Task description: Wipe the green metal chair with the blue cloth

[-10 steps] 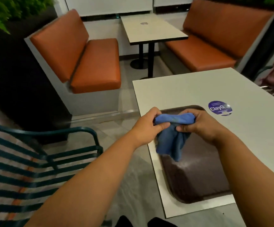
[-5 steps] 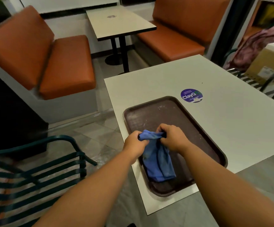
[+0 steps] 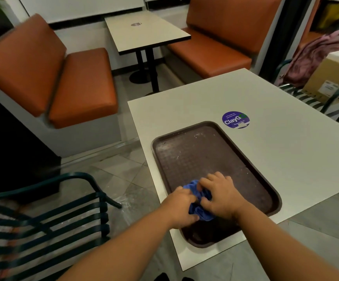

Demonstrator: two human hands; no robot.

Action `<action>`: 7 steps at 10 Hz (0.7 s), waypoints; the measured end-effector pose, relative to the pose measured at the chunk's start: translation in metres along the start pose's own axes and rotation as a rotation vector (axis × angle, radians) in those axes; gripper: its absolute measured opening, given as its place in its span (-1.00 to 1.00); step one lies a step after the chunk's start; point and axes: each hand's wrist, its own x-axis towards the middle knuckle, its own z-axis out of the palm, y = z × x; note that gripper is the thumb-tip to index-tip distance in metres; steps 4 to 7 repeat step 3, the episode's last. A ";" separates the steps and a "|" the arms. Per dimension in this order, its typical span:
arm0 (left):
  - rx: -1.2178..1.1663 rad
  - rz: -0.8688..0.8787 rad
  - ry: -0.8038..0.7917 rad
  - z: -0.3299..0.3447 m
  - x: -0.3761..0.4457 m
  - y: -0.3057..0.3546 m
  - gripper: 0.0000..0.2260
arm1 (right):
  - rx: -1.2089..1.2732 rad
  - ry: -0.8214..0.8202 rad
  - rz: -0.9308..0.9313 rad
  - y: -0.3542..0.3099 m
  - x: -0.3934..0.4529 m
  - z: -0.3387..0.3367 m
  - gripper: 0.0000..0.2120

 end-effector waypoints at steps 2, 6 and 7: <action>-0.080 -0.001 -0.060 -0.002 -0.001 0.002 -0.60 | -0.127 -0.313 0.171 -0.018 0.013 0.009 -0.71; -0.217 -0.083 0.057 -0.018 0.005 -0.006 -0.65 | -0.165 -0.389 0.193 -0.031 0.043 -0.015 -0.67; -0.217 -0.083 0.057 -0.018 0.005 -0.006 -0.65 | -0.165 -0.389 0.193 -0.031 0.043 -0.015 -0.67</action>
